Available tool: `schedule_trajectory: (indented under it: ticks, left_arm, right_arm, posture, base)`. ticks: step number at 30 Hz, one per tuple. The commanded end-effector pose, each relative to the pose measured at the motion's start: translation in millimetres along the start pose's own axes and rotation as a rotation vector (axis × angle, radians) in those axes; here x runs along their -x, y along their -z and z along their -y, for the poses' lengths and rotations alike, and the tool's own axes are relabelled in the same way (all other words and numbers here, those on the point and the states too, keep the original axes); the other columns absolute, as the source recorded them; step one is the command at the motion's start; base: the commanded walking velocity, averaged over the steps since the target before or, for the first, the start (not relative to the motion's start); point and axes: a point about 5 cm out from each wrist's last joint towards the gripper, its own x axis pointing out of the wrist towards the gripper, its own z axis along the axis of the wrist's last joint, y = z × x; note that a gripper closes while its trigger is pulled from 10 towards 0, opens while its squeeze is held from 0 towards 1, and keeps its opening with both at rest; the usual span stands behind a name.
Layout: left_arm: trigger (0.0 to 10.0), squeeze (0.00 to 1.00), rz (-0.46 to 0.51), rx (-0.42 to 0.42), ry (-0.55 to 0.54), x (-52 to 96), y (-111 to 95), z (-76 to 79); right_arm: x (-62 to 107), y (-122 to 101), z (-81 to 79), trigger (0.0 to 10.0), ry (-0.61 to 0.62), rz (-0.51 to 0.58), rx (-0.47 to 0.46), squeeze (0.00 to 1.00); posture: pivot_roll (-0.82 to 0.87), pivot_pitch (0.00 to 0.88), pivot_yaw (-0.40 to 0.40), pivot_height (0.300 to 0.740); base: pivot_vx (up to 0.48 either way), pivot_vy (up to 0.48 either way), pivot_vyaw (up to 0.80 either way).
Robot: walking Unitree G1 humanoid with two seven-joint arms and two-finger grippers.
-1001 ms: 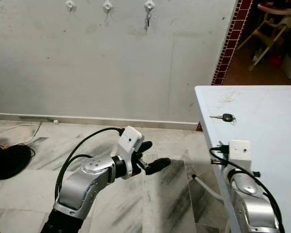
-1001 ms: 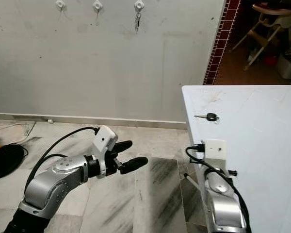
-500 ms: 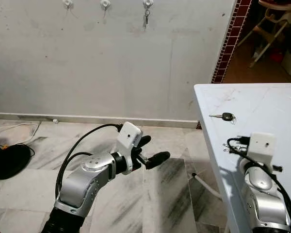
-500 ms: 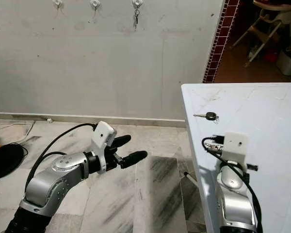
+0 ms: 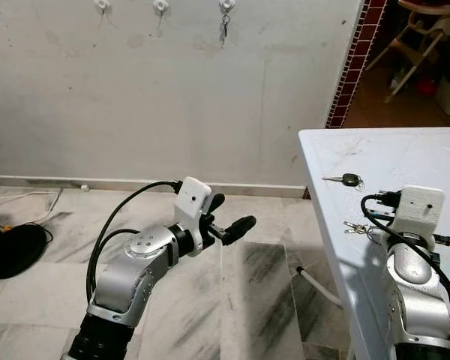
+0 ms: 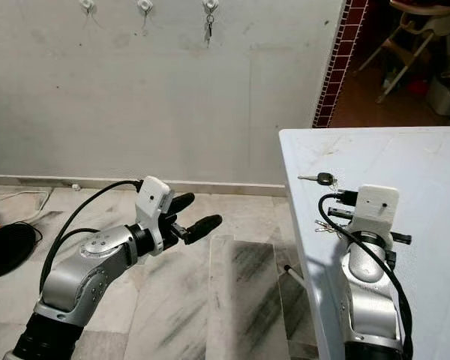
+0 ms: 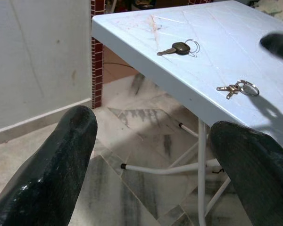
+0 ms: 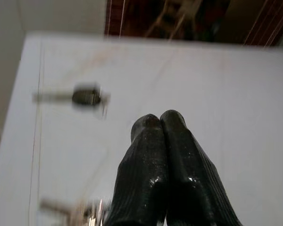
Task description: Hang keys on a hook
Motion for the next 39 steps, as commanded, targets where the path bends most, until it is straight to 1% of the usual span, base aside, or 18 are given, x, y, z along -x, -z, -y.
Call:
schedule_trajectory:
  ticks: [1,4,6,7,10,12,16,17,18,24,26,32,35,37,38,39]
  left_arm:
    - [10.0,0.00,-0.009,-0.016,-0.005,0.0,-1.5,-1.7]
    - [10.0,0.00,-0.008,-0.007,0.000,-1.1,-2.7,-1.5]
    - [10.0,0.00,-0.008,-0.005,0.003,-1.3,-2.7,-1.2]
    - [10.0,0.00,-0.014,-0.005,0.011,-1.3,-1.7,0.0]
    - [10.0,0.00,-0.020,-0.006,0.020,-0.6,-0.8,1.2]
    - [10.0,0.00,-0.024,-0.008,0.027,0.2,-0.3,2.1]
    - [10.0,0.00,-0.023,-0.006,0.023,0.6,-1.2,0.6]
    - [10.0,0.00,-0.023,-0.006,0.023,0.7,-1.1,0.6]
    - [10.0,0.00,-0.024,-0.004,0.022,0.7,-0.9,0.7]
    - [10.0,0.00,-0.031,0.002,0.033,0.5,1.4,3.5]
    - [10.0,0.00,-0.031,0.005,0.037,0.5,1.2,3.9]
    - [10.0,0.00,-0.031,0.007,0.033,0.2,1.1,3.3]
    - [10.0,0.00,-0.032,0.007,0.033,0.3,1.0,3.2]
    - [10.0,0.00,-0.032,0.008,0.032,0.3,1.0,3.0]
    - [10.0,0.00,-0.032,0.008,0.031,0.2,1.2,2.9]
    - [10.0,0.00,-0.032,0.008,0.032,0.1,1.1,3.0]
  right_arm:
    - [6.1,8.8,-2.0,10.0,-0.022,-0.069,0.014,0.00]
    - [11.3,19.9,-0.4,10.0,0.001,-0.112,0.040,0.00]
    - [12.0,21.8,0.3,10.0,0.006,-0.123,0.045,0.00]
    - [13.7,28.3,2.5,10.0,0.034,-0.153,0.066,0.00]
    - [15.4,33.7,3.2,10.0,0.049,-0.179,0.080,0.00]
    - [18.0,40.1,1.4,10.0,0.049,-0.211,0.085,0.00]
    - [20.2,42.1,-3.0,10.0,0.029,-0.223,0.090,0.00]
    - [20.4,41.9,-3.7,10.0,0.026,-0.221,0.079,0.00]
    - [20.1,37.7,-2.3,10.0,0.043,-0.197,0.073,1.00]
    - [17.6,29.2,-1.4,10.0,0.052,-0.159,0.054,1.00]
    - [17.9,27.4,-2.8,10.0,0.050,-0.157,0.037,1.00]
    - [18.6,24.0,-6.5,10.0,0.048,-0.147,0.031,1.00]
    - [17.9,17.5,-7.1,10.0,0.060,-0.115,0.013,1.00]
    - [17.7,7.4,-13.0,10.0,0.027,-0.063,-0.031,1.00]
    - [18.0,5.5,-15.6,10.0,0.014,-0.056,-0.037,1.00]
    - [19.3,3.7,-22.6,10.0,-0.015,-0.065,-0.069,1.00]
  posture:
    - [0.04,0.000,0.044,0.740]
    - [0.04,0.000,0.046,0.740]
    - [0.04,0.000,0.046,0.740]
    - [0.04,0.000,0.051,0.740]
    - [0.04,0.000,0.053,0.740]
    - [0.05,0.000,0.052,0.740]
    - [0.05,0.000,0.050,0.740]
    - [0.05,0.000,0.050,0.740]
    - [0.05,0.000,0.050,0.740]
    - [0.05,0.000,0.050,0.740]
    - [0.05,0.000,0.050,0.740]
    - [0.04,0.000,0.049,0.740]
    - [0.04,0.000,0.049,0.740]
    - [0.05,0.000,0.048,0.740]
    - [0.05,0.000,0.048,0.740]
    - [0.05,0.000,0.048,0.740]
  base:
    - [0.000,0.000,0.00]
    - [0.000,0.000,0.00]
    - [0.000,0.000,0.00]
    - [0.000,0.000,0.00]
    - [0.000,0.000,0.00]
    - [0.000,0.000,0.00]
    - [0.000,0.000,0.00]
    - [0.000,0.000,0.00]
    - [0.000,0.000,0.00]
    - [0.000,0.000,0.00]
    - [0.000,0.000,0.00]
    - [0.000,0.000,0.00]
    - [0.000,0.000,0.00]
    - [0.000,0.000,0.00]
    - [0.000,0.000,0.00]
    - [0.000,0.000,0.00]
